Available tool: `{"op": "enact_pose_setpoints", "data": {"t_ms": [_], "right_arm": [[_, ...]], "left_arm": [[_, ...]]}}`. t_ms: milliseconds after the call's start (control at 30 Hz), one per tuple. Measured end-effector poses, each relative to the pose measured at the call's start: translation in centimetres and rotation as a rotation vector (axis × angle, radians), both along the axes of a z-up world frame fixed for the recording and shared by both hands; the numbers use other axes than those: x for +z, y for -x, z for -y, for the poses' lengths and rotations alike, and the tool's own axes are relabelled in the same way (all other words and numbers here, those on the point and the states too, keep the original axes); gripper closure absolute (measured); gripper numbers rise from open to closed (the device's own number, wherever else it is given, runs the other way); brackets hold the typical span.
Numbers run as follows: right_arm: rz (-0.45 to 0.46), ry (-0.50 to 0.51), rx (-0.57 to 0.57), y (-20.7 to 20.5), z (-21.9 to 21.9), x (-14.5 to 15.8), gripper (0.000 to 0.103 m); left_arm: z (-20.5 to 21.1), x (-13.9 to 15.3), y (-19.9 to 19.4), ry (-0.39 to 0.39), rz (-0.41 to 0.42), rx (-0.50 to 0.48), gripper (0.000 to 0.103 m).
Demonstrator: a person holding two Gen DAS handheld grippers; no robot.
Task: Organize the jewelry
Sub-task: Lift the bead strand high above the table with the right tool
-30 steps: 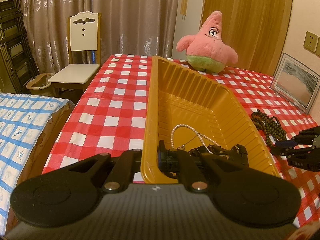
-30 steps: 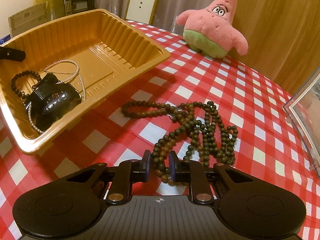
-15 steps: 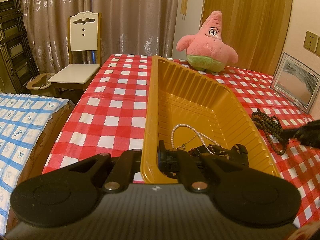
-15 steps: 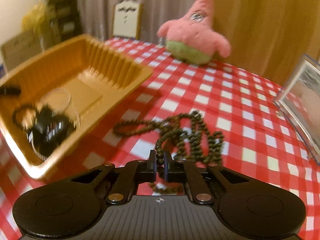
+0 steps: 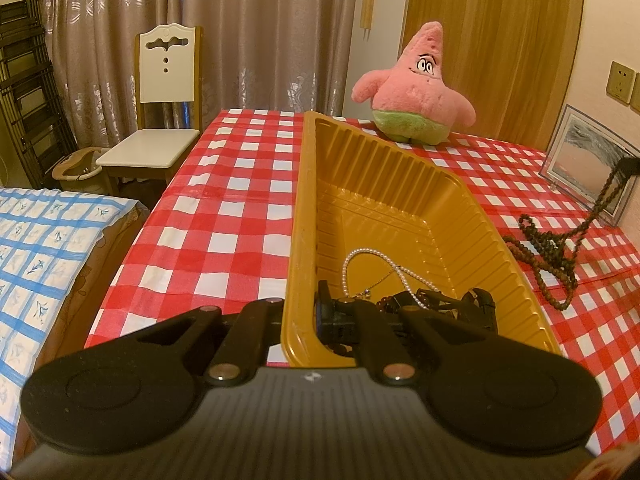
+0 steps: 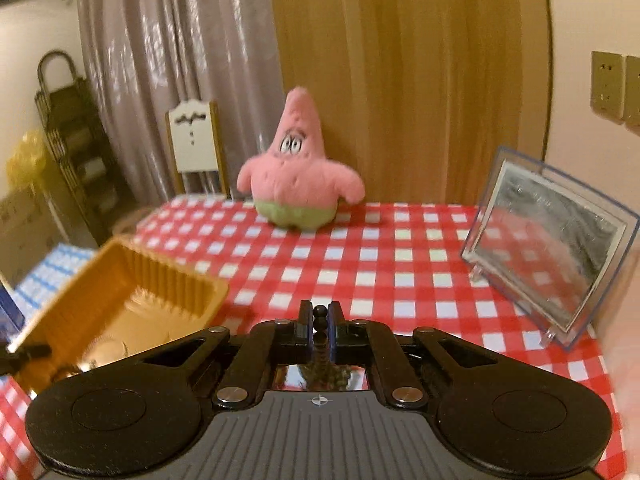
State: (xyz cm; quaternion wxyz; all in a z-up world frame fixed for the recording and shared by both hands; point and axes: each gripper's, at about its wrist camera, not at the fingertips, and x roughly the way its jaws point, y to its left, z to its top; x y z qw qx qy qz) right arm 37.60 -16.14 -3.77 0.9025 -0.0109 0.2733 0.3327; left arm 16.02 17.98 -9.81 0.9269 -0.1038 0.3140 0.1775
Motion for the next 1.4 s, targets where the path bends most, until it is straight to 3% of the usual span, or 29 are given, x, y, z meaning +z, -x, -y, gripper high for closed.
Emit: {"op": "enact_pose_setpoints", "data": {"t_ms": [267,467,833,1400], "right_arm": [[-0.123,-0.121,-0.004,0.1,1.8,1.3,0.096],[-0.12,-0.152,-0.032,1.2,2.8,2.1,0.096],[-0.003,-0.19,-0.077,1.4,5.2,8.9,0.096],[0.202,-0.209,0.034,5.4,4.8,21.1,0.096]], "left_arm": [[0.0,0.1,-0.1,-0.001,-0.001,-0.002,0.099],[0.0,0.1,-0.2,-0.003,-0.001,-0.005,0.099],[0.0,0.1,-0.4,-0.009,-0.001,-0.013,0.099],[0.0,0.1,-0.4,-0.013,0.0,-0.021,0.099]]}}
